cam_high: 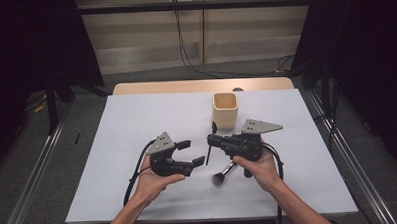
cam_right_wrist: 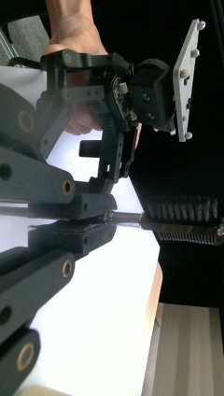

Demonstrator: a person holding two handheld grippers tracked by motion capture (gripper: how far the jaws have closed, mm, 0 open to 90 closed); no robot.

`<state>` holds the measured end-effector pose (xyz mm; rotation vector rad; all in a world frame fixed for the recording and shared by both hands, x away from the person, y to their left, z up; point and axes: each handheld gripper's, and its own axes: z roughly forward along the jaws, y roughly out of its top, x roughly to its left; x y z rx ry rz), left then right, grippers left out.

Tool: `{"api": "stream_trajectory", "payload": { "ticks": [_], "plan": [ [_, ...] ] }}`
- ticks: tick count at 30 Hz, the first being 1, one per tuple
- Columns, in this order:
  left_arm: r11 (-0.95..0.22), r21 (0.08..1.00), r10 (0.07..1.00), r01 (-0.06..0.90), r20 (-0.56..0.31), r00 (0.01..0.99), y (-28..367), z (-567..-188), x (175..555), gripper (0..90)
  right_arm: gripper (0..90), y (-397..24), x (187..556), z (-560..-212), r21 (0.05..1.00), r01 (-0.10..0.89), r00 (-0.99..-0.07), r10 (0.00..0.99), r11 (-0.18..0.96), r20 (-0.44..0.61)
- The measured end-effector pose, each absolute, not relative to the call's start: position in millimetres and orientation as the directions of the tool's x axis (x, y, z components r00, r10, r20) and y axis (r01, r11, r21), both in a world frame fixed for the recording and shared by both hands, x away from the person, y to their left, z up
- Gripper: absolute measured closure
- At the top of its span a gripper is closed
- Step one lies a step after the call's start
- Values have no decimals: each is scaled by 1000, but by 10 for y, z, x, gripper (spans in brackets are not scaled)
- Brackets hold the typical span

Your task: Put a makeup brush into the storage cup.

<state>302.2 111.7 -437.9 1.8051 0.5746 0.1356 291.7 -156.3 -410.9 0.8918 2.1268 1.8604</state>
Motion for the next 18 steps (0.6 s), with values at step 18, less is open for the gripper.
{"api": "stream_trajectory", "payload": {
  "ticks": [18],
  "plan": [
    [-182,927,530,329,-189,827,1522,-4346,2981,38,864,-1742,2897,-4053,953,301,-785,575,30,230]
  ]
}}
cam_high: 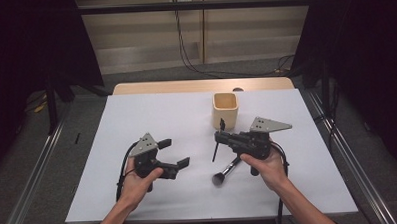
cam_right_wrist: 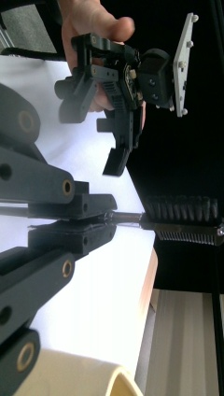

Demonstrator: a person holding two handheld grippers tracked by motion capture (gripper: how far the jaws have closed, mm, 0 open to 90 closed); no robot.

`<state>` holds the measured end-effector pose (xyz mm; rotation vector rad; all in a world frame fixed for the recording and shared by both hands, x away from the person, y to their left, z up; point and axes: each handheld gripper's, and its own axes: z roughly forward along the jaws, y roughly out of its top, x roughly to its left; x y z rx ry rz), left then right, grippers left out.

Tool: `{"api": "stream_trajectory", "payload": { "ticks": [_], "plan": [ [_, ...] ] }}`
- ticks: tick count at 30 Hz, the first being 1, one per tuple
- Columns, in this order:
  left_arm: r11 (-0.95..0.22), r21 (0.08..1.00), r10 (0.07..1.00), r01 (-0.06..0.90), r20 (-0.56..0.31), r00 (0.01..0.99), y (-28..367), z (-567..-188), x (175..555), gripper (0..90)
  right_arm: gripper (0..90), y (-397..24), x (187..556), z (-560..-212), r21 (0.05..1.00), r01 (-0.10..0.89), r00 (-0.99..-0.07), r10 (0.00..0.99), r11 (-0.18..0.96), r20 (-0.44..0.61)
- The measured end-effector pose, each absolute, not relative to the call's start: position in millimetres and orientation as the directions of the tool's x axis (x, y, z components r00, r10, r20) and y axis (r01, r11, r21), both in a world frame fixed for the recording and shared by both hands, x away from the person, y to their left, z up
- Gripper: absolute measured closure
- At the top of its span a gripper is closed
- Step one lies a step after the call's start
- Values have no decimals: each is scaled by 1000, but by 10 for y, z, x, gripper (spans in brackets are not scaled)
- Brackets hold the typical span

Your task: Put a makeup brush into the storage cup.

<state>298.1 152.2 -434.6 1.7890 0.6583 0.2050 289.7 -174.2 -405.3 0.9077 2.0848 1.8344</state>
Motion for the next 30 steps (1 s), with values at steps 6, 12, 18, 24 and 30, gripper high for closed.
{"api": "stream_trajectory", "payload": {
  "ticks": [6,12,18,24,30],
  "plan": [
    [-170,929,555,329,-186,811,1665,-4353,2937,33,864,-1812,2901,-4038,955,296,-774,592,25,225],
    [-189,931,592,312,-145,793,1826,-4380,2878,29,864,-1882,2899,-4022,957,290,-767,604,23,218],
    [-172,933,638,317,-140,757,2006,-4379,2843,29,864,-1954,2921,-4022,958,286,-753,622,19,212],
    [-143,933,674,329,-151,723,2208,-4401,2771,28,863,-2018,2951,-3991,961,276,-740,641,16,202],
    [-105,943,707,315,-152,691,2415,-4361,2686,28,864,-2083,3021,-3952,963,269,-722,666,17,190]
  ]
}}
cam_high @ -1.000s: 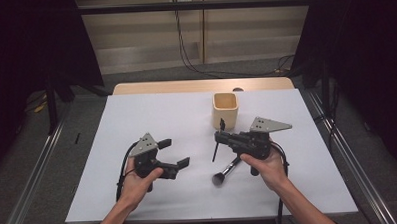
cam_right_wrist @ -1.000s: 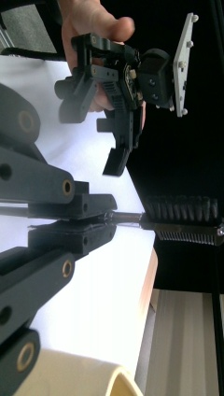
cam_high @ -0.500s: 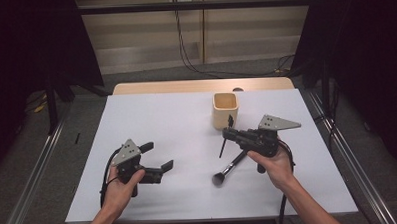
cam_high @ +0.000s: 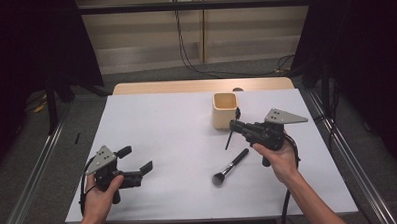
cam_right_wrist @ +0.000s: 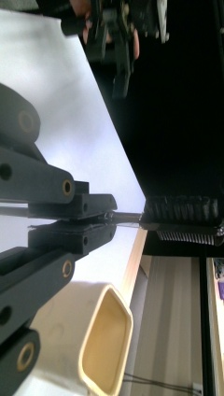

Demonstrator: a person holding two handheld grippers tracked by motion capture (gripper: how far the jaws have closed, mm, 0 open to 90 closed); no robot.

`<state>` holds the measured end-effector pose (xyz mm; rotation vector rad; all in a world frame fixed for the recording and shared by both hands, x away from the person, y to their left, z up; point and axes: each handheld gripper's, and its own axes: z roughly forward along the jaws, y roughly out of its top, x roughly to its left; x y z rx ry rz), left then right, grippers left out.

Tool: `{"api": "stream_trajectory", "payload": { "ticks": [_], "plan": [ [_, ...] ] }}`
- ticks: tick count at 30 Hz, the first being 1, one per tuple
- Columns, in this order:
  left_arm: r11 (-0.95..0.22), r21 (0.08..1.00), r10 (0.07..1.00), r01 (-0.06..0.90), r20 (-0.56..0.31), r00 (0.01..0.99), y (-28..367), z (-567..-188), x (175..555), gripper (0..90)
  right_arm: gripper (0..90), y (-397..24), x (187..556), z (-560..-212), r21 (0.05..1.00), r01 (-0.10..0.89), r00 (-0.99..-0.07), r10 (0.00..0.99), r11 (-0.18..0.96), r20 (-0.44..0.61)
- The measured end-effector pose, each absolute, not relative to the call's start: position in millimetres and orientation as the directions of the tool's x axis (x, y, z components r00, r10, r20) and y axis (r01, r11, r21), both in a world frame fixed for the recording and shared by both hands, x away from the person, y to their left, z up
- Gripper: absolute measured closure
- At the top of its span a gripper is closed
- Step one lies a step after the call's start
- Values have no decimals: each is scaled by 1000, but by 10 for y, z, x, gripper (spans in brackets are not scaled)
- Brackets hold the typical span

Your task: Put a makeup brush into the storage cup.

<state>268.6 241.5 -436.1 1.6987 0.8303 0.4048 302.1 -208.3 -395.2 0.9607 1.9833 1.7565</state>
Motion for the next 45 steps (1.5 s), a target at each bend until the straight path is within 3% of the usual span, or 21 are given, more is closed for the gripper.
{"api": "stream_trajectory", "payload": {
  "ticks": [9,33,45],
  "plan": [
    [-118,939,740,323,-134,659,2611,-4446,2526,28,863,-2142,3167,-3874,965,260,-698,695,23,172],
    [-126,941,752,314,-116,649,2690,-4472,2444,28,862,-2207,3642,-3416,982,187,-653,751,32,99],
    [-137,940,748,314,-109,654,2672,-4472,2438,28,862,-2164,3949,-3374,982,187,-616,781,17,104]
  ]
}}
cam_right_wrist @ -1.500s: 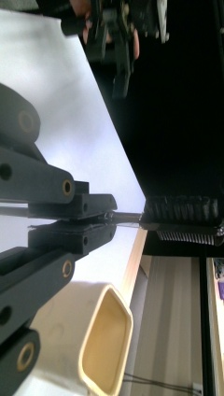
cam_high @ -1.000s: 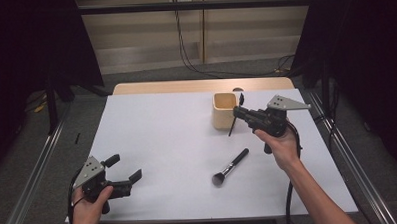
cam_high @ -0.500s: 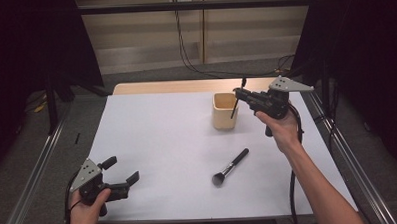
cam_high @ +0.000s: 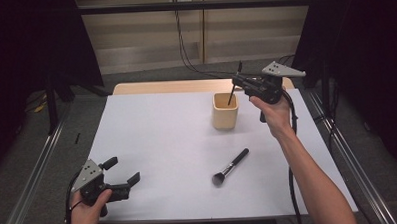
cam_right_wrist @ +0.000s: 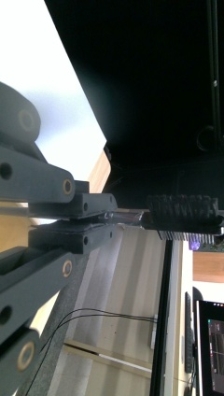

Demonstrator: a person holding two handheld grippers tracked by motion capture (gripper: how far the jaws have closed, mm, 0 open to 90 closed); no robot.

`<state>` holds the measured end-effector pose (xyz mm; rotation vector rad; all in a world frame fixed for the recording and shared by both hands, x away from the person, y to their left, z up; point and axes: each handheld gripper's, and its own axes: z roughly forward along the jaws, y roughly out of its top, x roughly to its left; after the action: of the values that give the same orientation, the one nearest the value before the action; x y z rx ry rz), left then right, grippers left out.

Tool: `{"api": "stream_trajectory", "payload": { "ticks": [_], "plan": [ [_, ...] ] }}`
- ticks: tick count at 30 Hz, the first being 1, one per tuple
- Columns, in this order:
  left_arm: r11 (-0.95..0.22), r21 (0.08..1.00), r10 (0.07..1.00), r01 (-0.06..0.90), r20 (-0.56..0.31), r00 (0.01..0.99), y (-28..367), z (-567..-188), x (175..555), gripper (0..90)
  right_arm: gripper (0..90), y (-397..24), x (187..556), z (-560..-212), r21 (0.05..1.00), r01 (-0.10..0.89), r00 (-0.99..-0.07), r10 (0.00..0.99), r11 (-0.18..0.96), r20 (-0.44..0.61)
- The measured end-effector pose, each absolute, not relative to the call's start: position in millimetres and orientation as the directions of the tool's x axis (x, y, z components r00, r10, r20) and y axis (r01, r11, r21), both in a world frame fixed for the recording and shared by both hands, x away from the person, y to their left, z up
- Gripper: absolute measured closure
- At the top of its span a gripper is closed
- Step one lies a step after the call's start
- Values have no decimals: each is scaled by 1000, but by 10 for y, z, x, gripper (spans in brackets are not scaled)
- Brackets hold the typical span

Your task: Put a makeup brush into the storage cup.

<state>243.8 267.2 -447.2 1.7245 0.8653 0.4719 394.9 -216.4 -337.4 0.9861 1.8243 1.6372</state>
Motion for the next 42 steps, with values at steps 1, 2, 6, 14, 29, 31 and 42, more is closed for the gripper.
{"api": "stream_trajectory", "payload": {
  "ticks": [1,2,6,14,29,31,42],
  "plan": [
    [-137,940,749,312,-108,654,2672,-4471,2436,28,862,-2161,3967,-3383,982,189,-615,781,14,107],
    [-140,940,749,310,-105,655,2675,-4470,2437,28,863,-2159,3986,-3396,981,192,-612,784,19,104],
    [-136,941,749,311,-108,654,2678,-4471,2438,28,863,-2118,4040,-3439,982,186,-603,793,34,87],
    [-134,941,751,311,-108,652,2695,-4468,2441,28,863,-2110,4114,-3540,978,205,-596,798,49,85],
    [-136,944,748,300,-101,656,2678,-4454,2447,28,863,-2095,4168,-3749,966,246,-596,798,81,85],
    [-134,944,749,301,-102,655,2678,-4452,2445,28,862,-2098,4177,-3783,964,254,-594,799,79,92],
    [-139,944,753,299,-96,651,2690,-4451,2449,28,862,-2108,4214,-3902,953,292,-585,804,83,109]
  ]
}}
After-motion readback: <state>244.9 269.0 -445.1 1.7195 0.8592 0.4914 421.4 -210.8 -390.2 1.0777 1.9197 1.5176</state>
